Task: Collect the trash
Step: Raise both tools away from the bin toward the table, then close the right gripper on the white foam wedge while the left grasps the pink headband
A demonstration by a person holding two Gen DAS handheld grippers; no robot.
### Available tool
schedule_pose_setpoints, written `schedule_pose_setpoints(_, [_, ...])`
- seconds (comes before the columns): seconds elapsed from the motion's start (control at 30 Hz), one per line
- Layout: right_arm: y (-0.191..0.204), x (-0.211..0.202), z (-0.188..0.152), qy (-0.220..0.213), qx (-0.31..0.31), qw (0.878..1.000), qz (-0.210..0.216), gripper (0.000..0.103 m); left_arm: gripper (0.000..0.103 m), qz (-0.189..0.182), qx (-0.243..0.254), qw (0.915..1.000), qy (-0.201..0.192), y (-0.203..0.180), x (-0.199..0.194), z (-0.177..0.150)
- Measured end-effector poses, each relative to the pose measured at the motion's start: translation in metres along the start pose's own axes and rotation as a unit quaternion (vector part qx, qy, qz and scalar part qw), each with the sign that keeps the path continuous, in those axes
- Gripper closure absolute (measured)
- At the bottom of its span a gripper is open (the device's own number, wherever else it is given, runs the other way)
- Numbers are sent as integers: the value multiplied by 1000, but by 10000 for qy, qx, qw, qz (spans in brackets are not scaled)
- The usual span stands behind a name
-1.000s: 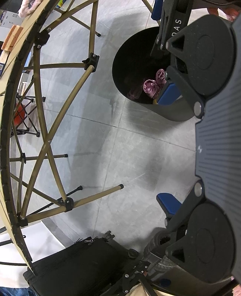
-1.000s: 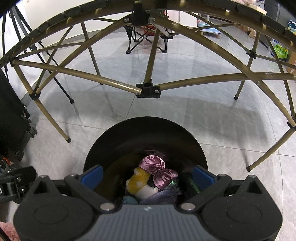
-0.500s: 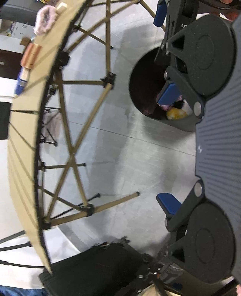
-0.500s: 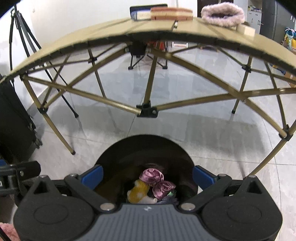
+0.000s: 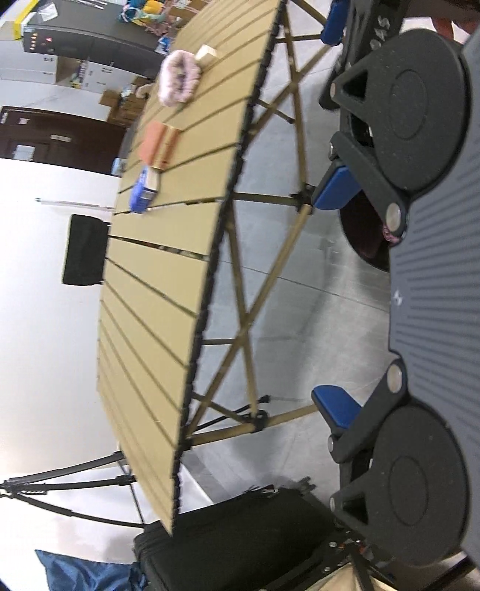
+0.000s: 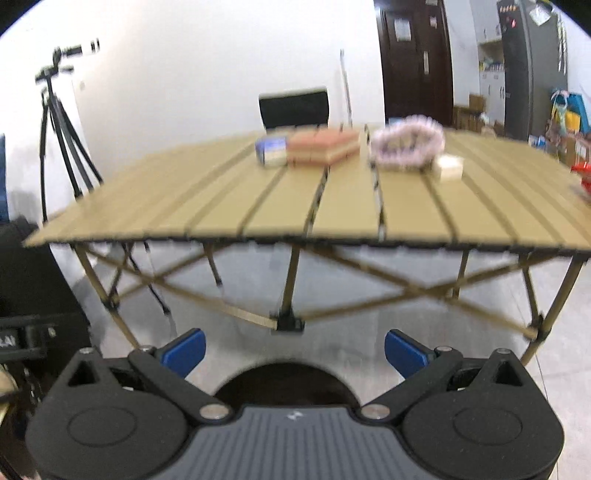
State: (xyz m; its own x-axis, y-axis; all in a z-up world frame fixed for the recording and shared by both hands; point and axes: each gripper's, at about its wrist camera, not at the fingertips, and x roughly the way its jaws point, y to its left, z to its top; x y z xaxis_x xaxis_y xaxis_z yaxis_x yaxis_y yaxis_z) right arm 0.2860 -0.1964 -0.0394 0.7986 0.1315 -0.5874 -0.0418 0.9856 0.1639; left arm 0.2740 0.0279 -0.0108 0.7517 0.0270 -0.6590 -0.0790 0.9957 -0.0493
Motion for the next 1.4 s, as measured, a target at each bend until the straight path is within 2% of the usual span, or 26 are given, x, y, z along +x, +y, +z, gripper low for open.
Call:
schedule_pose_setpoints(0.13, [-12, -16, 22, -538, 67, 9985, 100, 0, 0, 18, 40, 9998, -204, -8, -5, 14])
schedule_pose_setpoints(0.27, [-23, -26, 43, -1031, 50, 9946, -44, 0, 0, 9, 52, 9992, -395, -17, -7, 32])
schedule_pose_setpoints(0.53, [-47, -22, 81, -1450, 144, 9891, -192, 0, 0, -15, 8, 9978, -666, -36, -3, 70])
schedule_pose_setpoints(0.63, [-56, -10, 90, -1520, 111, 9875, -399, 0, 0, -26, 35, 9975, -701, -42, 3, 81])
schedule_pose_setpoints(0.97, [-94, 53, 117, -1350, -41, 9844, -1132, 0, 0, -247, 83, 9983, -515, -68, 45, 108])
schedule_pose_setpoints(1.07, [-108, 78, 126, -1169, -110, 9849, -1270, 1, 0, -256, 114, 9987, -430, -78, 63, 114])
schedule_pose_setpoints(1.13, [-115, 93, 130, -1043, -171, 9863, -1270, 7, 0, -263, 141, 9989, -374, -83, 73, 118])
schedule_pose_setpoints(1.17, [-117, 97, 131, -997, -189, 9865, -1286, 13, 0, -260, 163, 9989, -360, -87, 79, 120])
schedule_pose_setpoints(1.27, [-125, 115, 138, -822, -247, 9866, -1388, 17, 0, -250, 237, 9987, -365, -94, 90, 125])
schedule_pose_setpoints(1.33, [-131, 124, 144, -727, -265, 9869, -1413, 26, 0, -282, 263, 9986, -350, -99, 97, 126])
schedule_pose_setpoints(1.4, [-135, 132, 148, -582, -255, 9886, -1362, 41, 0, -336, 296, 9984, -330, -104, 102, 126])
